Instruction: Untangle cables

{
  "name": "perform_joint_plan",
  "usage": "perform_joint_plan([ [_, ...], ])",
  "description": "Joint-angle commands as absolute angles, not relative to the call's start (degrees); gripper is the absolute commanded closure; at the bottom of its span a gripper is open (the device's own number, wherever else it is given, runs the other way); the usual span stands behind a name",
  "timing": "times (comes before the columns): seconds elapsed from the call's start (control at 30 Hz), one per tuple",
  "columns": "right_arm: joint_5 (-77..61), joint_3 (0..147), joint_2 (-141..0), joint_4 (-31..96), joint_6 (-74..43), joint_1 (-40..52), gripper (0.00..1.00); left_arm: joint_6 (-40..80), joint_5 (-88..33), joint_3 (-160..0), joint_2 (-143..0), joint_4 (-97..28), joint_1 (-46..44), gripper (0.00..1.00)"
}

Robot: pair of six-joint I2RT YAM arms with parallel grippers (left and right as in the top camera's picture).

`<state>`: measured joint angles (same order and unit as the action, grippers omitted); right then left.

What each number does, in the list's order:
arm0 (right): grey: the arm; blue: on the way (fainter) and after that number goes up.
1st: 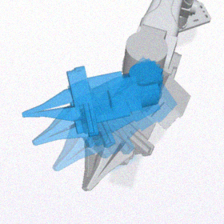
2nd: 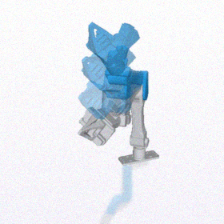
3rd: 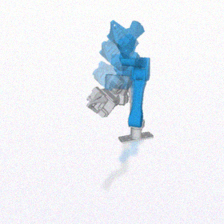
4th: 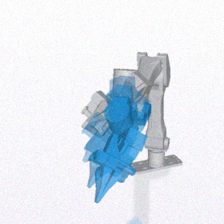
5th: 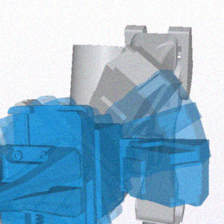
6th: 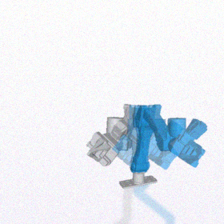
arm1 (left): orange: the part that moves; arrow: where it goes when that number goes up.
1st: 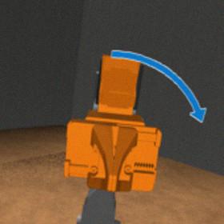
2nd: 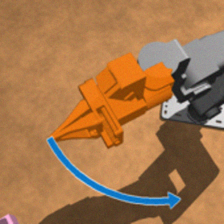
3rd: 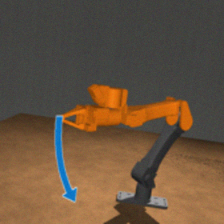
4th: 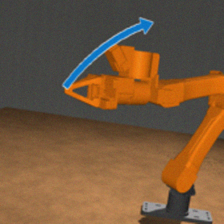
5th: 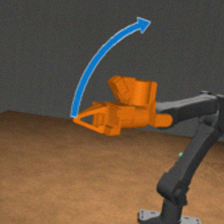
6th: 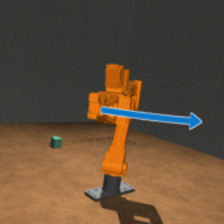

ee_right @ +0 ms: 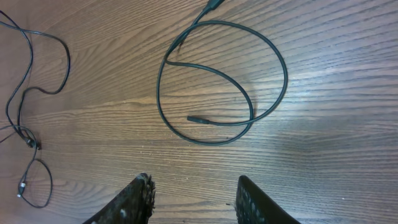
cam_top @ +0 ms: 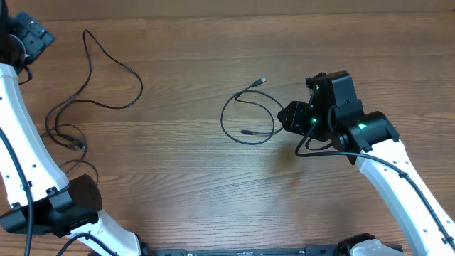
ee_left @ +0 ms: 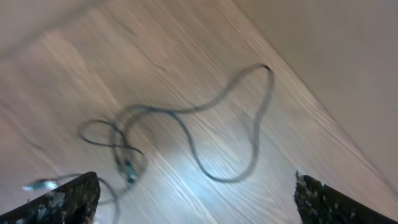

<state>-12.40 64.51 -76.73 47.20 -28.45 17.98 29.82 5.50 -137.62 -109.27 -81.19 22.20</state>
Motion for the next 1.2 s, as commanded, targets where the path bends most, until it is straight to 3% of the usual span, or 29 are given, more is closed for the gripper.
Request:
perform_joint_plan([
  [0.0, -11.62, 65.6, -76.62, 47.09, -27.99, 17.61, 0.59, 27.53, -7.01, -137.99, -109.43, -81.14, 21.04, 0.0],
  [0.1, -11.6, 65.6, -76.62, 47.35, -27.97, 17.61, 0.59, 22.41, -14.28, -137.99, -109.43, -80.44, 18.72, 0.0],
  [0.33, -6.72, 65.63, -76.55, 51.27, -28.01, 16.36, 0.44, 5.23, -17.43, -137.99, -111.9, -79.15, 6.02, 0.0],
  [0.63, -4.93, 65.67, -76.51, 58.94, -27.97, 7.57, 0.37, 1.76, -18.13, -137.99, -121.51, -79.92, -9.52, 0.0],
  [0.87, -4.99, 65.67, -76.51, 62.35, -27.97, -0.1, 0.17, 16.01, -18.13, -137.99, -131.66, -84.09, -19.4, 0.0],
  [1.17, -4.97, 65.65, -76.51, 63.57, -27.97, -2.74, 0.12, 33.47, -27.51, -137.99, -142.28, -83.53, -27.75, 0.0],
])
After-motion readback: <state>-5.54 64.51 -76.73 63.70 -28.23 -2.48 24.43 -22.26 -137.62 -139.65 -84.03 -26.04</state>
